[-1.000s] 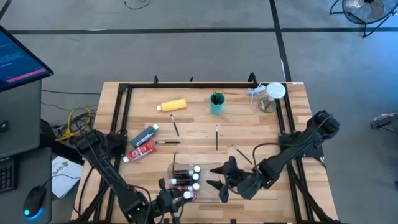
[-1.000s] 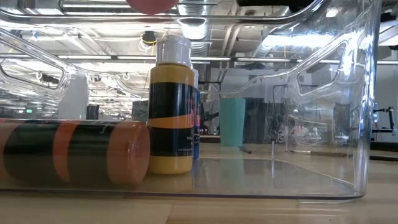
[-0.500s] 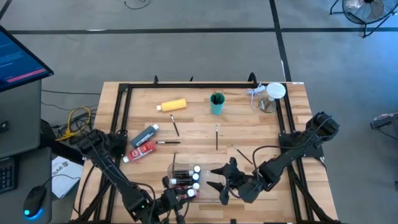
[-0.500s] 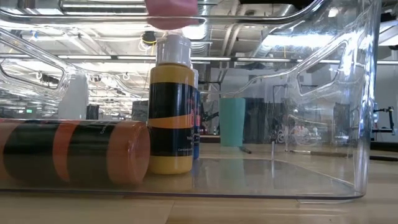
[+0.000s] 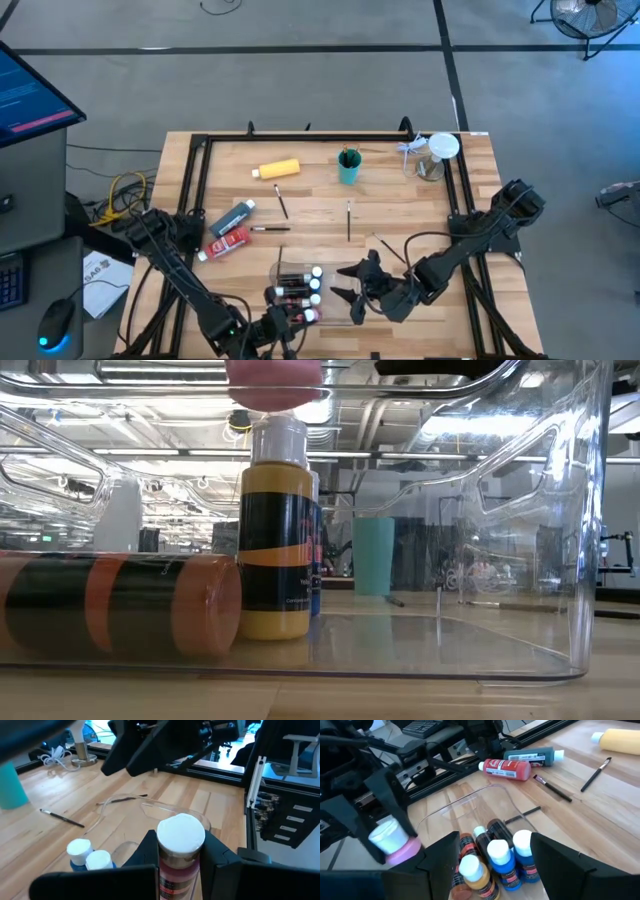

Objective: Pick & Place Paint Supplies
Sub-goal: Put the pink paint bottle into the transparent bin

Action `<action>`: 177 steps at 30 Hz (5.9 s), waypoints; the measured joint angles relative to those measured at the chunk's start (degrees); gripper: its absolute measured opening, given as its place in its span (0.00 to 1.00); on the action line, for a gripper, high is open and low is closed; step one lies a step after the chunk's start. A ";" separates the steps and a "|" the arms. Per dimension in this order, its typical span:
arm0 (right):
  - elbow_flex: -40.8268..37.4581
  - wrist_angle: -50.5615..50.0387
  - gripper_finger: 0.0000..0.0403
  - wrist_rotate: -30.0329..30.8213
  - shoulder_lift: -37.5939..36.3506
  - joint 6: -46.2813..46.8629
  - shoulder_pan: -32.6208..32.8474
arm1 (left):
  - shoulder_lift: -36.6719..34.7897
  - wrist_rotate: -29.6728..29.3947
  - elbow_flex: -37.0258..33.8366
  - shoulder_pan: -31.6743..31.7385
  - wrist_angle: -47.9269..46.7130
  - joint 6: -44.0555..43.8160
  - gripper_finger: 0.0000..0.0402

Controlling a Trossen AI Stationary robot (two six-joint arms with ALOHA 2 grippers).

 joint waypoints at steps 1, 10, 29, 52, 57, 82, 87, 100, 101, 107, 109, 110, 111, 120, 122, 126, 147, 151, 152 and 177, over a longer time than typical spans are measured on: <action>0.00 0.00 0.59 0.00 0.00 0.00 0.00 | 0.16 0.38 0.00 0.22 0.10 0.01 0.06; 0.00 -0.02 0.59 -0.02 0.02 0.00 0.13 | 2.89 1.99 0.00 0.54 1.16 0.02 0.06; 0.00 -0.13 0.59 -0.02 0.02 -0.63 0.17 | 3.67 6.05 -0.04 2.13 1.20 -0.01 0.06; 0.00 -0.46 0.59 0.83 0.04 -0.63 0.59 | 4.61 7.97 -0.04 2.16 -3.14 -4.78 0.06; 0.00 -0.44 0.59 0.83 0.04 -0.61 0.59 | 4.61 8.08 -0.04 2.26 -2.54 -4.08 0.06; 0.00 -0.42 0.59 0.83 0.13 -0.61 0.59 | 4.61 9.77 -0.04 3.73 -1.25 -2.56 0.06; 0.00 -0.42 0.59 0.83 0.13 -1.05 0.59 | 4.61 10.10 -0.04 3.71 -1.27 -2.60 0.06; 0.01 -0.42 0.59 0.83 0.13 -1.51 0.58 | 4.85 11.15 -0.04 3.40 -1.77 -3.21 0.06; 0.00 -0.42 0.59 0.83 0.13 -1.51 0.58 | 5.09 11.40 -0.04 3.42 -1.75 -3.21 0.06; 0.02 -0.43 0.59 0.83 0.13 -1.53 0.59 | 5.53 12.09 -0.04 3.36 -1.79 -3.45 0.06; 0.02 -0.42 0.59 0.83 0.13 -1.53 0.57 | 5.53 12.14 -0.04 3.36 -1.79 -3.45 0.06; 0.02 -0.42 0.59 0.84 0.13 -1.53 0.58 | 5.53 12.15 -0.04 3.36 -1.79 -3.45 0.06; 0.01 -0.42 0.59 0.83 0.13 -1.53 0.58 | 5.53 12.26 -0.04 3.36 -1.79 -3.45 0.06; 0.02 -0.44 0.59 0.83 0.13 -1.71 0.59 | 5.53 14.10 -3.54 3.25 -1.47 -8.01 0.06; 0.02 -0.46 0.59 0.84 0.13 -1.73 0.57 | 5.53 14.06 -3.58 3.05 -1.37 -7.97 0.06; 0.02 -0.46 0.59 0.83 0.13 -1.96 0.58 | 5.53 14.02 -3.61 3.01 -1.33 -8.02 0.06; 0.02 -0.48 0.59 0.92 0.13 -2.14 0.26 | 5.53 14.15 -3.66 2.99 -1.11 -7.76 0.12; 0.02 -0.48 0.59 1.03 0.13 -2.14 0.07 | 5.53 14.21 -3.69 2.99 -0.92 -7.76 0.14; 0.02 -0.48 0.59 1.03 0.13 -2.13 0.07 | 5.53 14.23 -3.70 2.99 -0.88 -7.76 0.15; 0.02 -0.50 0.59 1.04 0.13 -2.14 0.00 | 3.17 12.00 -3.76 2.63 -0.45 -6.03 0.23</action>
